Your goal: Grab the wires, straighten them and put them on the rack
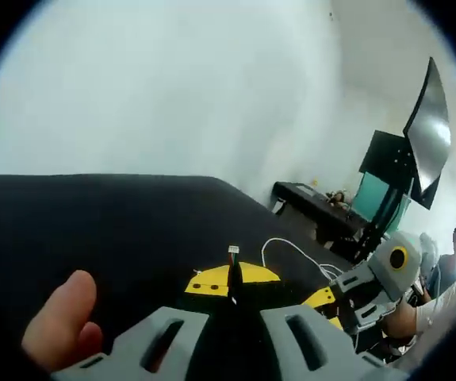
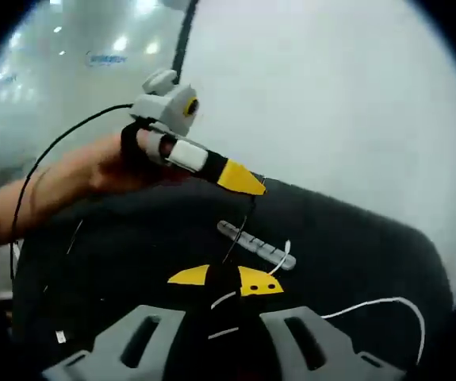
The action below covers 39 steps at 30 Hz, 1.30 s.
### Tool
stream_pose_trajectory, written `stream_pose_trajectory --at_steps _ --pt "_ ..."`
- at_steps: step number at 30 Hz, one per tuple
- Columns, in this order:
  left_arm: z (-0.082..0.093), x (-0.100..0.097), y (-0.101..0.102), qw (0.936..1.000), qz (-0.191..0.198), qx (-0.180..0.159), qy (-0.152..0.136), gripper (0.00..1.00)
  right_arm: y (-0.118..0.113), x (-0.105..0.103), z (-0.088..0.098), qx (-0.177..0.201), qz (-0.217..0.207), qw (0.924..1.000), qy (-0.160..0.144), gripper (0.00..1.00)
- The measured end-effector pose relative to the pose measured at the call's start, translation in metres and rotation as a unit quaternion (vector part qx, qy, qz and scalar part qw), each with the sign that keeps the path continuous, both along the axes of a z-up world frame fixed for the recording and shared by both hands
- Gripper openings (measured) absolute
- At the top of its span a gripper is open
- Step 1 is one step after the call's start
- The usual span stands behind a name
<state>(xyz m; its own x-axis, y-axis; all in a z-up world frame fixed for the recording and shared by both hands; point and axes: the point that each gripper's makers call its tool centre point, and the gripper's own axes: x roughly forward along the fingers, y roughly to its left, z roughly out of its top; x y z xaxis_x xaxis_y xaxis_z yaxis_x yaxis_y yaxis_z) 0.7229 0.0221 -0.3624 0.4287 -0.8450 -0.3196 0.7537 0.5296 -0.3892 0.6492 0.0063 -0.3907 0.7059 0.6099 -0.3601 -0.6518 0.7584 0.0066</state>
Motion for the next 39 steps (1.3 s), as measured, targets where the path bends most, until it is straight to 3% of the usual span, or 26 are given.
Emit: stream_pose_trajectory --at_steps 1,3,5,7,12,16,17,20,26,33,39 --pt "-0.007 0.003 0.001 0.9998 0.0 0.017 -0.006 0.0 0.002 0.003 -0.001 -0.003 -0.001 1.0 -0.005 0.25" --pt "-0.021 0.011 -0.002 0.9996 -0.005 0.028 0.005 0.0 0.007 0.004 -0.003 -0.006 -0.005 1.0 -0.005 0.2" --pt "-0.029 0.021 -0.002 0.9985 0.008 -0.005 0.053 0.0 0.011 0.008 -0.004 -0.012 -0.011 0.9998 0.005 0.16" --pt "-0.034 0.025 -0.002 0.9978 0.01 -0.017 0.064 0.0 0.014 0.012 -0.012 -0.039 -0.011 0.9984 0.039 0.13" --pt "-0.042 0.019 -0.004 0.9956 0.02 -0.024 0.088 0.0 0.018 0.036 -0.015 -0.051 -0.027 0.9968 0.056 0.04" --pt "-0.052 0.018 0.001 0.9947 0.026 -0.015 0.099 0.0 0.028 0.041 -0.023 0.011 -0.044 0.9929 0.11 0.06" --pt "-0.051 0.019 0.002 0.9939 0.026 -0.022 0.105 0.0 0.028 0.041 -0.026 0.01 -0.046 0.9921 0.116 0.06" --pt "-0.049 0.016 0.0 0.9937 0.021 -0.031 0.106 0.0 0.023 0.048 -0.027 -0.02 -0.064 0.9949 0.075 0.06" --pt "-0.051 0.009 -0.003 0.9955 0.02 -0.013 0.092 0.0 0.02 0.048 -0.028 -0.041 -0.06 0.9962 0.047 0.0" --pt "-0.053 0.001 -0.001 0.9964 0.022 0.009 0.081 0.0 0.022 0.051 -0.027 -0.035 -0.064 0.9968 0.035 0.0" --pt "-0.057 0.0 0.0 0.9966 0.024 0.023 0.076 0.0 0.025 0.051 -0.029 -0.019 -0.056 0.9973 0.045 0.01"
